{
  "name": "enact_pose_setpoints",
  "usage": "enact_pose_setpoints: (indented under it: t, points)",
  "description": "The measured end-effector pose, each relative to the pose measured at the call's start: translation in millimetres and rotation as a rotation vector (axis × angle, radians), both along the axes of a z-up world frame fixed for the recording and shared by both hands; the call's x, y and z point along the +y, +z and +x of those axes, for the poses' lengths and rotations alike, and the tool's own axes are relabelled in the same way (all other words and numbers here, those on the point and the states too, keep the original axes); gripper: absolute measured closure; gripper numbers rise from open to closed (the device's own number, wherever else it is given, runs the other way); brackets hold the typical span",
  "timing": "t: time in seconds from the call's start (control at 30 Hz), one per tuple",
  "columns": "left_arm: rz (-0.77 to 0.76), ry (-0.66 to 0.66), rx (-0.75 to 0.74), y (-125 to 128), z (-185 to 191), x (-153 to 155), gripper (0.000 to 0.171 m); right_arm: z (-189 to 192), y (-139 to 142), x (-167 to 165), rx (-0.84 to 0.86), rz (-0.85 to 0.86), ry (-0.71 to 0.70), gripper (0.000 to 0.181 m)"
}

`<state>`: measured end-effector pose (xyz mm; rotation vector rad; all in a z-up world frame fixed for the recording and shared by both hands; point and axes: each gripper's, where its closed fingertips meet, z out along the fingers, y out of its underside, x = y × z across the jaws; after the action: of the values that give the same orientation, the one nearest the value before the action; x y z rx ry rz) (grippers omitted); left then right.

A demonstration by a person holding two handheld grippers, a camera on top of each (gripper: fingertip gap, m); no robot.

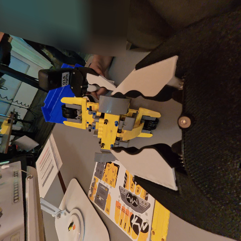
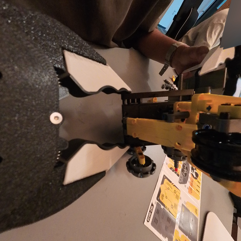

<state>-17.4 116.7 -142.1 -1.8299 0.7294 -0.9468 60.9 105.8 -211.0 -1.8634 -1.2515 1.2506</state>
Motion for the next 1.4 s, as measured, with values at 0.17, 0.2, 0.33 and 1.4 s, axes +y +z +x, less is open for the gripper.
enact_pose_setpoints:
  t: [0.17,0.2,0.33,1.4]
  points:
    - [0.022,0.012,0.105,-8,3,-1,0.1,0,-1,-1,-0.005,0.009,0.007,0.106]
    - [0.034,0.026,0.135,-9,4,0,0.1,0,-1,-1,-0.006,0.011,0.007,0.106]
    - [0.077,0.049,0.221,-10,9,0,0.109,-1,-2,-3,-0.016,0.024,0.013,0.106]
    - [0.086,0.053,0.158,-11,18,3,0.132,4,0,4,-0.016,-0.01,-0.004,0.107]
